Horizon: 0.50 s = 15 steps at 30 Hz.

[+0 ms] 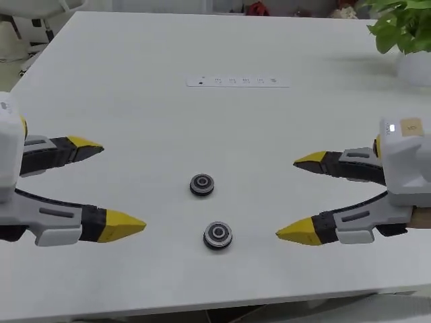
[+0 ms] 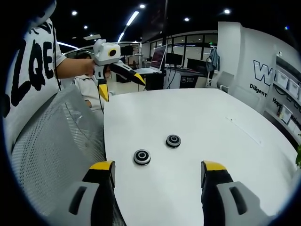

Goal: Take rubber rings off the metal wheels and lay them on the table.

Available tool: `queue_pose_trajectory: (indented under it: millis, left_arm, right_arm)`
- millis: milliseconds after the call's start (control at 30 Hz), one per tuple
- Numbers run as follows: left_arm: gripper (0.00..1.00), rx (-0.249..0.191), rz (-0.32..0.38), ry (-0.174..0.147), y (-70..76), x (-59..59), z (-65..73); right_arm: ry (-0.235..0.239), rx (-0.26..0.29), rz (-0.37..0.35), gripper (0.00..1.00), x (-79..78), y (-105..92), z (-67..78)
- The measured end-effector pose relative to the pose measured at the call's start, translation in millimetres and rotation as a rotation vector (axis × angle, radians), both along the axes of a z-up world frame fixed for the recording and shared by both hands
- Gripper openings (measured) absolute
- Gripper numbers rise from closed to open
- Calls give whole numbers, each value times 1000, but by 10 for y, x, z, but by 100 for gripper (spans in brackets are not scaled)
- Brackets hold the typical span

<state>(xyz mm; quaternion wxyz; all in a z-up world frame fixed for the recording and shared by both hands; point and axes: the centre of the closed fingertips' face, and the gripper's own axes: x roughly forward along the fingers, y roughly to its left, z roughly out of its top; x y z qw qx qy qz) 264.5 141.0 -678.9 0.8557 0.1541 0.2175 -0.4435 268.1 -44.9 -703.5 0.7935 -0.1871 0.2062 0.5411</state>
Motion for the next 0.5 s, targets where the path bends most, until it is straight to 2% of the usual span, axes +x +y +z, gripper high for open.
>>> queue_pose_trajectory:
  millis: [500]
  left_arm:
    - [82, 8, -31, 6, -106, 38, -47]
  right_arm:
    - [-1, -11, 57, 66, 32, 136, -32]
